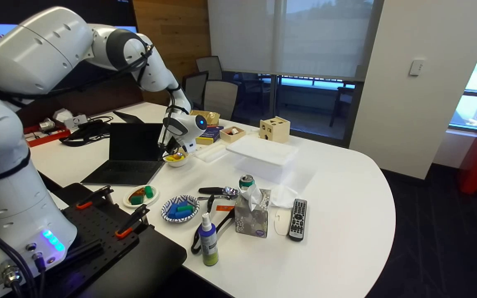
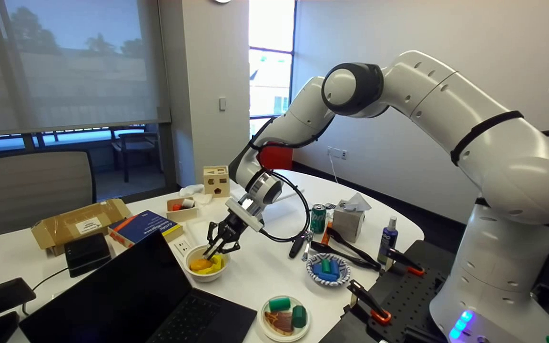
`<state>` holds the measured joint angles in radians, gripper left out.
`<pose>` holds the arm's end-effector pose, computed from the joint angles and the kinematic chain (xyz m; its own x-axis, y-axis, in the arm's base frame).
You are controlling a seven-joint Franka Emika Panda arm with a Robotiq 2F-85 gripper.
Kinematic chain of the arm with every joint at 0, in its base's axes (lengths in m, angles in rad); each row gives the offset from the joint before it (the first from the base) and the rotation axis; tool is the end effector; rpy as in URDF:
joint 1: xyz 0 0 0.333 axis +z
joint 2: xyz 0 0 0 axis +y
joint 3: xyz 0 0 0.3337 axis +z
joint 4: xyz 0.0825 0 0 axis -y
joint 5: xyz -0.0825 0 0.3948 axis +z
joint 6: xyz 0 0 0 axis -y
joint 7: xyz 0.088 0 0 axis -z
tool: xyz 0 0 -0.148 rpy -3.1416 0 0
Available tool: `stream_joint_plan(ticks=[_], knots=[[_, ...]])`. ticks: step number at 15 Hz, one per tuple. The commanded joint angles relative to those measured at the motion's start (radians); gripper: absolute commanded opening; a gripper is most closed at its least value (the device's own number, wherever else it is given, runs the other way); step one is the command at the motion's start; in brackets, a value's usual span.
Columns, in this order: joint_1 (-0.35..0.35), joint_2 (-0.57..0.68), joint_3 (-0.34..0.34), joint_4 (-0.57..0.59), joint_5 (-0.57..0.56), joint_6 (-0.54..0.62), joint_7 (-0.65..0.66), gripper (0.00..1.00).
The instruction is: Use the silver spoon to stir the contents in the white bowl.
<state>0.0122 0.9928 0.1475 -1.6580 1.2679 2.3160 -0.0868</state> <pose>0.6389 0.1491 -0.0039 0.6471 -0.4935 -0.5811 -0.7603 -0.3614 -0.5397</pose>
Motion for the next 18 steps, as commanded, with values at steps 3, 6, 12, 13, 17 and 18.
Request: stream_joint_plan(ticks=[3, 6, 12, 13, 17, 18], knots=[[0.034, 0.005, -0.02, 0.018, -0.018, -0.028, 0.079, 0.04], [-0.002, 0.001, 0.003, 0.016, 0.024, -0.056, 0.031, 0.04], [-0.037, -0.003, -0.001, 0.012, 0.141, -0.13, -0.032, 0.04], [-0.028, -0.006, -0.011, 0.01, 0.142, -0.113, -0.031, 0.04], [0.029, -0.006, -0.055, 0.013, 0.1, -0.033, 0.015, 0.04], [0.042, -0.003, -0.063, 0.015, 0.087, -0.024, 0.027, 0.04]])
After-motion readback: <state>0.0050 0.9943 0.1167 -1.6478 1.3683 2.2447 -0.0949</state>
